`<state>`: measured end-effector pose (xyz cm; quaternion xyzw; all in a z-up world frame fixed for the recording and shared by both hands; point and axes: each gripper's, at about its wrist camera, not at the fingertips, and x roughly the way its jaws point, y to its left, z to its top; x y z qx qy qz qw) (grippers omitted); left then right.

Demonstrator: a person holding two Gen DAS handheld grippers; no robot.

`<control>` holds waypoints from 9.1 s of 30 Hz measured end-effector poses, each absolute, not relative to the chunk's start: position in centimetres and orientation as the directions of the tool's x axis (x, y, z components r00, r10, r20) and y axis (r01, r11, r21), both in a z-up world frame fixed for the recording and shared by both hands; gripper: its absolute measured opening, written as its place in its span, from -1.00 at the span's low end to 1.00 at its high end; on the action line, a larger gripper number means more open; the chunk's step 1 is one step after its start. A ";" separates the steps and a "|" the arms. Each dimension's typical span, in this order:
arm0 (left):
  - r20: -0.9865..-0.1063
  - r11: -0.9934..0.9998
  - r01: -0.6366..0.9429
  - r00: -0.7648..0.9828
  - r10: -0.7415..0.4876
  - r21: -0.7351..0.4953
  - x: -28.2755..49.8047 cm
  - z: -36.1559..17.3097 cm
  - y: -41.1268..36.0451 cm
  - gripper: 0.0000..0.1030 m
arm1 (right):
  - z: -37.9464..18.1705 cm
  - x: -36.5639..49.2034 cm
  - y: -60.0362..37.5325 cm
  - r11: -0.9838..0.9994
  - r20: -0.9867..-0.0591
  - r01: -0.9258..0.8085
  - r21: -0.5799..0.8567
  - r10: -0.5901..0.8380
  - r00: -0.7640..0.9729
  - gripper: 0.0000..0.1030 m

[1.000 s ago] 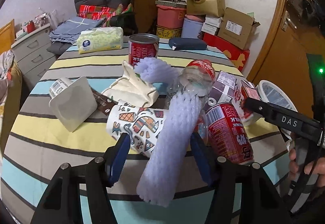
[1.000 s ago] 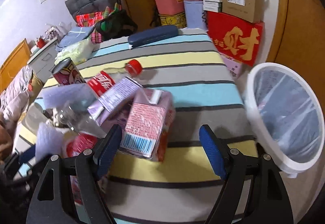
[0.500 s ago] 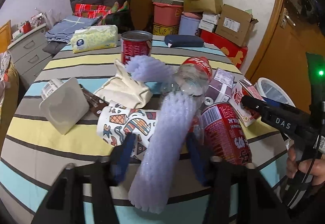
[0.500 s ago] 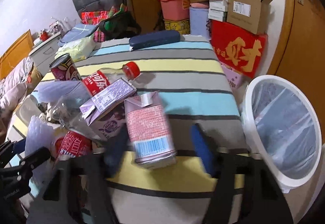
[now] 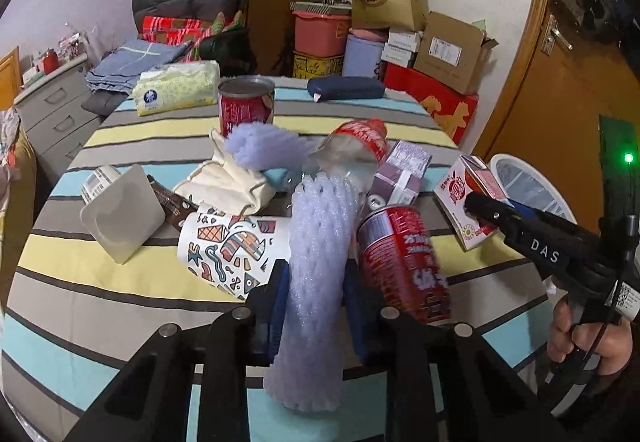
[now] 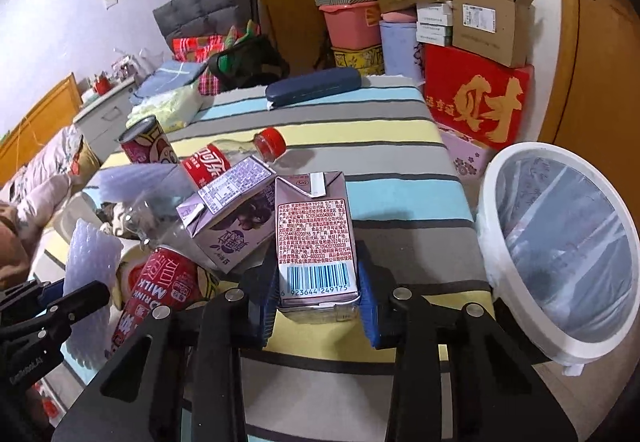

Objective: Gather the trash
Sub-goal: 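Carry both items to the white bin and open both tools to drop them, then move both tools back over the table toward the remaining trash, then grasp the white paper cup with the left tool while the right tool grasps the red milk can, then carry the cup and can to the white bin and release both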

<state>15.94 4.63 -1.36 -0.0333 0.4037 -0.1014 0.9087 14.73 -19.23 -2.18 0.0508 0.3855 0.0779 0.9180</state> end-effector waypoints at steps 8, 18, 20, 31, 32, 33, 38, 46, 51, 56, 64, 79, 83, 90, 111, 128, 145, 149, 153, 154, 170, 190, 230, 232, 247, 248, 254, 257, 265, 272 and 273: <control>-0.694 0.972 0.192 0.682 -0.232 -0.136 15.1 1.3 2.1 -0.47 | -0.6 13.4 -21.0 0.981 -0.662 -0.089 0.175 0.184 0.727 -0.32; -0.664 0.945 0.300 0.681 -0.308 -0.130 15.5 3.7 -4.6 -0.47 | 1.8 12.0 -25.5 0.985 -0.613 -0.021 0.172 0.123 0.780 -0.32; -0.661 0.935 0.327 0.673 -0.331 -0.135 15.8 4.0 -6.2 -0.47 | 2.0 11.9 -26.5 0.986 -0.608 -0.004 0.170 0.108 0.787 -0.32; -0.662 0.871 0.469 0.607 -0.440 -0.148 17.7 4.4 -15.9 -0.47 | 1.7 11.4 -32.8 0.979 -0.621 0.131 0.158 -0.004 0.783 -0.32; -0.664 0.865 0.479 0.601 -0.446 -0.147 17.8 4.3 -16.7 -0.47 | 1.6 11.3 -33.3 0.977 -0.624 0.140 0.163 -0.008 0.781 -0.32; -0.668 0.858 0.490 0.588 -0.456 -0.154 17.9 4.1 -17.3 -0.47 | 1.3 11.4 -33.8 0.975 -0.629 0.147 0.165 -0.010 0.777 -0.32; -0.695 0.834 0.523 0.535 -0.481 -0.175 19.2 2.6 -20.9 -0.47 | 0.0 11.8 -35.6 0.973 -0.664 0.177 0.151 -0.033 0.747 -0.32; -0.722 0.817 0.548 0.490 -0.489 -0.181 21.4 0.6 -24.9 -0.47 | -1.5 12.7 -37.6 0.971 -0.696 0.199 0.135 -0.050 0.716 -0.32; -0.735 0.815 0.551 0.475 -0.483 -0.179 22.5 -0.2 -26.6 -0.47 | -2.1 13.1 -38.6 0.971 -0.707 0.210 0.112 -0.071 0.704 -0.32; -0.738 0.830 0.529 0.485 -0.468 -0.179 23.1 -0.6 -26.6 -0.19 | -2.6 13.3 -39.3 0.970 -0.720 0.222 0.095 -0.087 0.688 -0.31; -0.724 0.840 0.517 0.514 -0.459 -0.165 22.8 0.0 -25.6 0.11 | -2.3 13.0 -39.7 0.964 -0.699 0.242 0.113 -0.096 0.708 0.32; -0.685 0.878 0.460 0.596 -0.418 -0.135 19.9 2.2 -20.9 0.11 | -0.4 11.6 -37.5 0.962 -0.652 0.238 0.130 -0.098 0.752 0.32; -0.668 0.894 0.432 0.632 -0.392 -0.116 18.8 3.0 -19.0 0.12 | 0.0 11.1 -36.3 0.968 -0.638 0.217 0.128 -0.087 0.765 0.32; -0.651 0.923 0.373 0.677 -0.342 -0.096 16.8 3.7 -15.1 0.11 | 0.5 10.5 -33.9 0.973 -0.614 0.178 0.145 -0.052 0.787 0.32; -0.642 0.991 0.088 0.756 -0.130 -0.097 12.6 2.9 1.3 0.12 | 0.1 10.1 -23.5 0.984 -0.607 -0.041 0.175 0.140 0.783 0.32; -0.655 0.986 -0.111 0.755 0.003 -0.123 11.6 2.0 12.7 0.26 | -1.2 11.0 -14.2 0.957 -0.665 -0.216 0.192 0.289 0.689 0.32; -0.706 0.970 -0.181 0.708 0.015 -0.160 16.1 -0.5 19.1 0.32 | -3.4 12.7 -11.0 0.970 -0.756 -0.191 0.153 0.239 0.610 0.32; -0.715 0.973 -0.183 0.698 0.027 -0.141 17.2 -1.2 19.1 0.32 | -3.4 12.7 -11.0 0.979 -0.757 -0.176 0.106 0.194 0.624 0.32; -0.738 0.973 -0.200 0.673 0.050 -0.117 18.9 -2.1 19.3 0.32 | -3.5 12.8 -11.4 0.976 -0.753 -0.175 0.130 0.212 0.623 0.14; -0.737 0.972 -0.208 0.673 0.063 -0.107 19.1 -2.3 19.3 0.32 | -3.5 12.8 -11.4 0.975 -0.753 -0.175 0.136 0.216 0.621 0.10; -0.749 0.958 -0.246 0.661 0.052 -0.150 21.3 -4.3 21.1 -0.34 | -3.5 12.8 -11.5 0.978 -0.749 -0.174 0.116 0.201 0.631 0.10; -0.707 0.969 -0.174 0.707 -0.002 -0.177 18.6 -2.6 19.7 -0.87 | -3.3 12.2 -12.4 0.975 -0.729 -0.167 0.146 0.220 0.648 0.08; -0.597 0.973 0.207 0.771 -0.223 -0.097 13.3 4.8 0.9 -0.86 | 0.6 9.0 -22.7 0.979 -0.602 -0.023 0.205 0.144 0.785 0.06; -0.593 0.968 0.234 0.767 -0.242 -0.093 13.4 5.0 -0.6 -0.86 | 0.7 8.9 -23.7 0.978 -0.598 -0.004 0.209 0.131 0.791 0.06; -0.596 0.898 0.432 0.702 -0.390 -0.079 14.8 5.2 -12.6 -0.86 | 1.4 7.8 -32.0 0.967 -0.584 0.151 0.205 -0.003 0.812 0.06; -0.599 0.890 0.449 0.691 -0.404 -0.082 15.0 5.0 -13.6 -0.86 | 1.4 7.8 -32.4 0.966 -0.585 0.160 0.204 -0.011 0.811 0.06; -0.615 0.858 0.506 0.651 -0.445 -0.085 16.2 4.2 -18.0 -0.86 | 1.4 8.1 -35.2 0.962 -0.596 0.199 0.188 -0.049 0.801 0.06; -0.627 0.842 0.531 0.625 -0.465 -0.096 17.1 3.6 -20.0 -0.86 | 1.1 8.4 -36.4 0.959 -0.612 0.212 0.185 -0.057 0.789 0.06; -0.670 0.825 0.556 0.574 -0.470 -0.102 19.3 1.5 -23.8 -0.86 | -0.4 9.7 -38.7 0.959 -0.660 0.217 0.182 -0.044 0.750 0.06; -0.696 0.838 0.537 0.567 -0.440 -0.093 21.1 0.1 -24.9 -0.86 | -1.6 11.4 -39.1 0.966 -0.695 0.198 0.165 -0.029 0.718 0.06; -0.700 0.839 0.536 0.565 -0.437 -0.091 21.3 -0.2 -25.0 -0.86 | -1.7 11.7 -39.1 0.967 -0.699 0.202 0.158 -0.035 0.714 0.06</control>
